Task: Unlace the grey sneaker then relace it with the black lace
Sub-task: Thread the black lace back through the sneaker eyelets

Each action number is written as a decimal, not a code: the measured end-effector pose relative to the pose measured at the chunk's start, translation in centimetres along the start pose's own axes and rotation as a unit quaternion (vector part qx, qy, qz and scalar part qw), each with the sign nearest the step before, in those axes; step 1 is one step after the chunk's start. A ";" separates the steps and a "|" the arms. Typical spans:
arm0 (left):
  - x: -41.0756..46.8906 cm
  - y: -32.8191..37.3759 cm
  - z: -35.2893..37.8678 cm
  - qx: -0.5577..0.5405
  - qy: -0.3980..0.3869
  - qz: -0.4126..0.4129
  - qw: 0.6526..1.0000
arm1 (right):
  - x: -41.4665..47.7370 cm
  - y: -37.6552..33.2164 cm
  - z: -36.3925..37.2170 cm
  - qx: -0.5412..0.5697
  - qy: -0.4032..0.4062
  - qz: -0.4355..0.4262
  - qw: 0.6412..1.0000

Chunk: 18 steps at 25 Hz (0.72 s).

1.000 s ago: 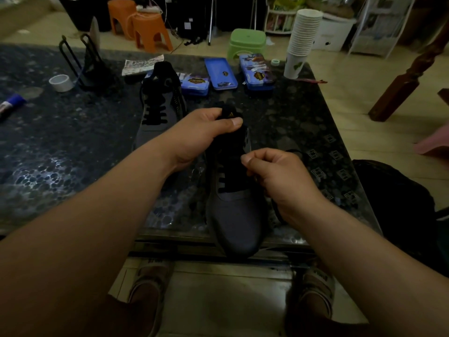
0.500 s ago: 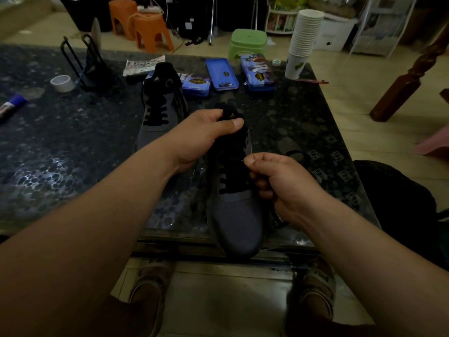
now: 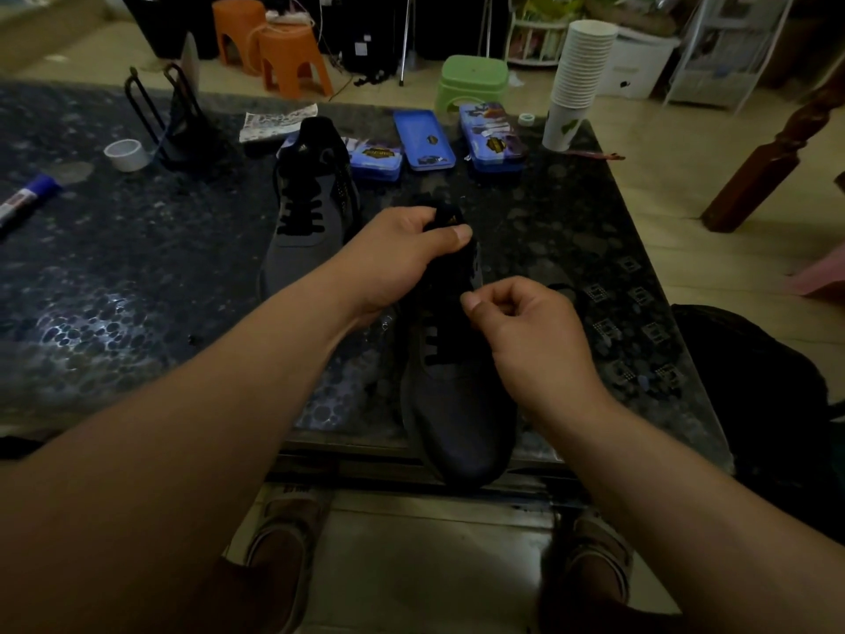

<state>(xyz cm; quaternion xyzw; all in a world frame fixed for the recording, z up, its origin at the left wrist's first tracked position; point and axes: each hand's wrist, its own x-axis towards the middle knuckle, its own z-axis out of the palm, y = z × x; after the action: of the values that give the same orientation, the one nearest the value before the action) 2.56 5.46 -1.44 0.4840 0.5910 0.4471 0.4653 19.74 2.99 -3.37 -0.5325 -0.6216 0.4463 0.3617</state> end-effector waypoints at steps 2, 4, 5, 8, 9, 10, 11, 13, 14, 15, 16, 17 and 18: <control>0.1 -0.1 -0.1 -0.002 0.000 -0.001 1.000 | 0.0 0.0 0.1 0.035 -0.009 0.027 0.999; 0.2 -0.3 0.0 -0.007 0.005 -0.002 1.000 | 0.0 0.0 0.3 0.090 -0.027 0.054 0.994; 0.2 -0.4 0.2 -0.008 0.010 0.000 1.000 | -0.1 0.0 0.4 0.121 -0.038 0.071 0.989; 0.4 -0.6 0.9 -0.006 0.022 0.012 1.000 | -0.2 -0.3 0.8 0.199 -0.074 0.123 0.969; 0.3 -0.6 1.2 -0.002 0.024 0.016 1.000 | -0.2 -0.6 0.9 0.215 -0.080 0.136 0.964; 0.2 -0.6 1.3 0.000 0.025 0.017 1.000 | -0.2 -0.9 1.0 0.225 -0.082 0.147 0.960; 0.2 -0.6 1.3 0.005 0.023 0.020 1.000 | -0.1 -1.1 1.0 0.232 -0.082 0.157 0.957; 0.0 -0.5 0.6 0.025 0.021 0.047 0.998 | 0.1 -1.1 1.1 0.237 -0.086 0.167 0.953; -0.3 -0.4 -0.1 0.044 0.038 0.075 0.996 | 0.0 -1.0 1.1 0.232 -0.090 0.166 0.954; -0.8 -0.3 -0.8 0.080 0.072 0.115 0.988 | 0.0 -0.8 1.1 0.225 -0.095 0.161 0.956; -1.7 -0.3 -1.6 0.135 0.105 0.159 0.972 | -0.1 -0.7 1.2 0.218 -0.097 0.156 0.958; -2.8 -0.4 -2.2 0.197 0.116 0.191 0.955 | -0.2 -0.6 1.2 0.216 -0.097 0.153 0.959; -4.1 -0.6 -2.4 0.248 0.100 0.199 0.943 | -0.2 -0.6 1.2 0.220 -0.098 0.152 0.959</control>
<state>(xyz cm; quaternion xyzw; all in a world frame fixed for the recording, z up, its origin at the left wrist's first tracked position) 0.49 1.18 -1.10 0.6448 0.6179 0.4163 0.1706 18.49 2.54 -3.16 -0.4817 -0.4524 0.6714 0.3354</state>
